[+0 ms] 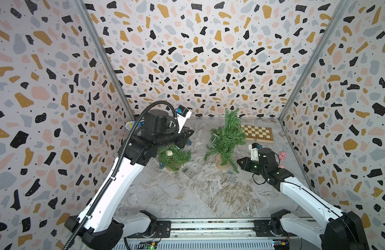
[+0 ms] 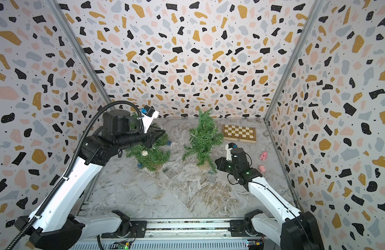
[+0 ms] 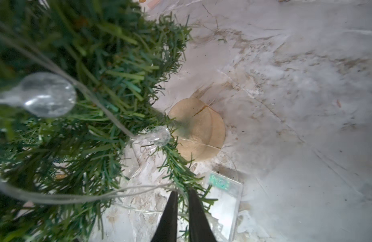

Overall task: Wrap string light around the christmas tree
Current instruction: Wrap the light string around the Christmas tree.

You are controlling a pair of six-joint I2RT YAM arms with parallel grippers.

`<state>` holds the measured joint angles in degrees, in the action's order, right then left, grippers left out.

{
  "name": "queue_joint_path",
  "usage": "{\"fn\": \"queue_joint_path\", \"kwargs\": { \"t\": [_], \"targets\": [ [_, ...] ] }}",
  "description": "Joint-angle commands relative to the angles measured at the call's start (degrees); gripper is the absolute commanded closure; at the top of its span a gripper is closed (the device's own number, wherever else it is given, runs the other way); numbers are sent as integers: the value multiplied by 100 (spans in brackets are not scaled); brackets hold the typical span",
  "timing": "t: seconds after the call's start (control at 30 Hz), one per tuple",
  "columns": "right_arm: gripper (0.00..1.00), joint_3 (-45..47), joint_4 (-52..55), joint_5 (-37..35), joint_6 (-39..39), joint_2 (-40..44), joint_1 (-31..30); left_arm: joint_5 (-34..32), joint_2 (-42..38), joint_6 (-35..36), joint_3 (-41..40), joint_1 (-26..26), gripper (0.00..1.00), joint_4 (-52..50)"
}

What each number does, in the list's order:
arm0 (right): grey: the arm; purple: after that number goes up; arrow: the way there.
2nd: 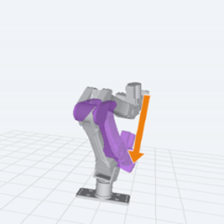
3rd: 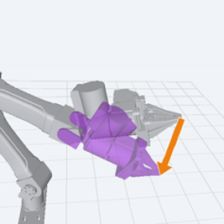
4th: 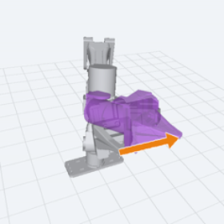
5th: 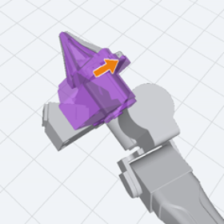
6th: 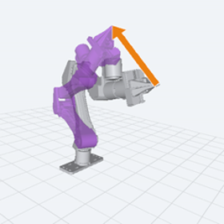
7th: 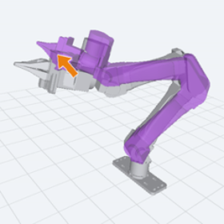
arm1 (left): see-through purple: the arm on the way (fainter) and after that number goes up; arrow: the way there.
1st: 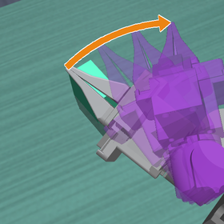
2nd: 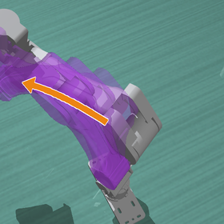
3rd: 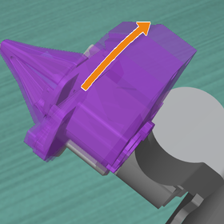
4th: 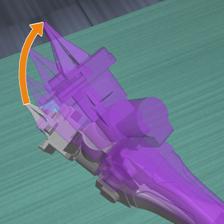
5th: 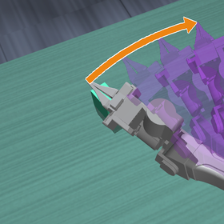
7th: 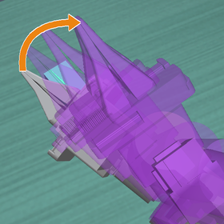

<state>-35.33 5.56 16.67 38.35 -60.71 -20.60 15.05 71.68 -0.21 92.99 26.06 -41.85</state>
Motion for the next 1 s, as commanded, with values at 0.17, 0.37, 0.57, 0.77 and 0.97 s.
{"fn": "queue_joint_path", "kwargs": {
  "t": [0.17,0.37,0.57,0.77,0.97],
  "targets": [
    [87,-5,-103,571,-172,21,337,-345,740,-267,658,-457,100,808],
    [58,-255,-71,971,-325,199,340,-44,1303,-493,1243,-478,100,1160],
    [55,-308,234,794,-351,310,645,277,1714,-577,1947,-470,100,1086],
    [55,-588,268,748,-302,389,885,296,2025,-513,2364,-462,100,989],
    [55,-1093,18,784,-202,235,933,392,2717,-401,3172,-369,100,845]
  ]
}}
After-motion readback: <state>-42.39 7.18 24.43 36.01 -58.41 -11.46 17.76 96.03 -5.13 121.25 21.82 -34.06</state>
